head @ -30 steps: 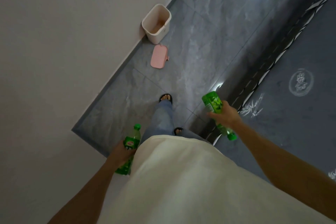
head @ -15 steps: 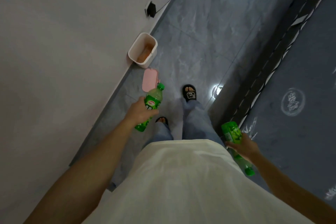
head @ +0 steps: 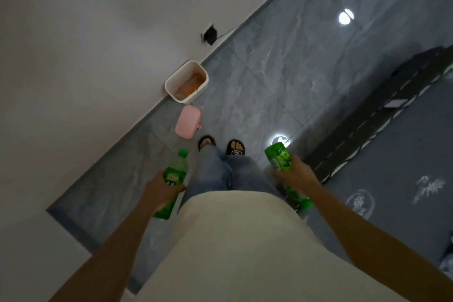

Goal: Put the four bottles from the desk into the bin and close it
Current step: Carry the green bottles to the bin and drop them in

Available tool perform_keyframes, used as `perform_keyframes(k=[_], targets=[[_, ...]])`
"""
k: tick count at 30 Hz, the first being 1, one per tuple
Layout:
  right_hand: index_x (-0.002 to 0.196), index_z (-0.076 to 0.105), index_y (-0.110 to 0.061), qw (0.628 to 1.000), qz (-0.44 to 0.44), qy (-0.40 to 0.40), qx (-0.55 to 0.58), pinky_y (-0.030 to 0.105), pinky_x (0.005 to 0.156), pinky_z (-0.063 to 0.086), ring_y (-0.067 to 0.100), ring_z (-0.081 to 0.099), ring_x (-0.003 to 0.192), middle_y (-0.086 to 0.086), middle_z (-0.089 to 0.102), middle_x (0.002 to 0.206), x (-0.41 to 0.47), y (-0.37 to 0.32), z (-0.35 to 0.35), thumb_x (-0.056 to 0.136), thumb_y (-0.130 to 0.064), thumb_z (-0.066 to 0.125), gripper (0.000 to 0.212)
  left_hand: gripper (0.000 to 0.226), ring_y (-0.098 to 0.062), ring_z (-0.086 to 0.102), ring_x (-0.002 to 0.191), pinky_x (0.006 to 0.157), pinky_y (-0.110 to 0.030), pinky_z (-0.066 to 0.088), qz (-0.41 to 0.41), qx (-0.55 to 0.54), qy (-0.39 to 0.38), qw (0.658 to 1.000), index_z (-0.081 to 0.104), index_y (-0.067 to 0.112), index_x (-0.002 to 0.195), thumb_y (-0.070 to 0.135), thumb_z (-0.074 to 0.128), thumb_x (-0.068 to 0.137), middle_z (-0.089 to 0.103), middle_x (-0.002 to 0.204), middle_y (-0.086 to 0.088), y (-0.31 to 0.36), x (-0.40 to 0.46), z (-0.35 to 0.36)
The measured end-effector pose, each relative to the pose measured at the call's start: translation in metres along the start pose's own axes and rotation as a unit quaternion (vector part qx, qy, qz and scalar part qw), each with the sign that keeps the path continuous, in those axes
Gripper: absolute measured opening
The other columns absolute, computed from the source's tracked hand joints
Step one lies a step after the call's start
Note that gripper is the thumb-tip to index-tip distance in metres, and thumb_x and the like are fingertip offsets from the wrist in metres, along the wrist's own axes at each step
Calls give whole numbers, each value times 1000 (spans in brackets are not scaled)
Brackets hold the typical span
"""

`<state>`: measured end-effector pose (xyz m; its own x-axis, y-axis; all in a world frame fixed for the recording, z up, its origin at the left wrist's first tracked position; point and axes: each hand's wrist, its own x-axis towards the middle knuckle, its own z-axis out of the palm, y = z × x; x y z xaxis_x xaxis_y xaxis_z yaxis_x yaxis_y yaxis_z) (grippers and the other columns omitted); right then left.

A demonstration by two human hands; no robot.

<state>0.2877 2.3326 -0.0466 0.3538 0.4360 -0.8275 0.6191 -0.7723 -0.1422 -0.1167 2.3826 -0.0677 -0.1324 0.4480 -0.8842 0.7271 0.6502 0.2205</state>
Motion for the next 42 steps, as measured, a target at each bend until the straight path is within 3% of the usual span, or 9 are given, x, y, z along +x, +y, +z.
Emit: perform_keyframes(k=[5,10,15,18,22,31,36,39,42], targets=[[126,47,-17,996,-79,-3,-48,23,59,44,14,56,68,1,59,92,34,-83,-34,71,-54,76,73,73,-30,63,93,83,-39,50,-91,-25,-25,995,50,9,127,38,89,73,64,110,-12,-41,-7,4],[124,47,-23,988,-132,-10,-85,43,78,60,22,68,80,2,67,96,55,-141,-47,66,-59,74,73,75,-29,62,92,80,-36,48,-128,-68,-34,989,49,7,129,36,90,72,63,110,-13,-47,0,-2],[122,47,-23,982,-142,-34,-119,37,71,59,16,67,76,-1,66,92,78,-163,-44,69,-58,75,69,81,-30,59,104,90,-37,47,-105,-79,-31,991,45,6,137,38,87,75,60,123,-15,-15,34,-20],[124,46,-19,981,-127,-59,-132,24,55,49,8,62,70,-3,63,88,84,-160,-45,72,-52,78,69,85,-32,59,112,94,-37,47,-86,-104,-17,991,44,8,139,41,87,74,59,127,-14,14,58,-32],[122,50,-17,977,-121,-55,-164,15,53,32,-3,48,65,-14,53,76,108,-161,-48,72,-50,80,66,78,-23,60,94,83,-35,47,-48,-135,7,990,48,14,132,44,87,71,62,112,-5,52,98,-45],[121,54,-16,940,-228,-40,-249,28,72,41,25,61,85,6,53,108,244,-263,-7,69,-50,78,67,73,-25,64,94,76,-36,48,17,-148,52,987,47,21,130,46,81,70,63,108,-2,110,232,-47],[126,45,-18,892,-349,-7,-288,31,71,46,24,64,91,4,60,108,354,-346,64,71,-39,76,66,63,-15,67,89,65,-28,48,50,-175,87,979,44,31,113,51,80,64,64,98,8,116,342,-25],[130,43,-16,833,-426,37,-351,35,76,50,29,65,92,8,62,113,413,-382,105,76,-33,72,64,65,4,64,76,57,-19,41,70,-200,139,967,46,35,107,66,72,55,61,84,19,114,396,-12],[137,43,-19,790,-483,49,-376,44,88,55,34,62,105,12,55,131,463,-408,148,79,-31,71,66,63,-7,64,84,64,-27,47,98,-202,185,957,50,32,115,59,75,64,64,97,14,104,444,5]])
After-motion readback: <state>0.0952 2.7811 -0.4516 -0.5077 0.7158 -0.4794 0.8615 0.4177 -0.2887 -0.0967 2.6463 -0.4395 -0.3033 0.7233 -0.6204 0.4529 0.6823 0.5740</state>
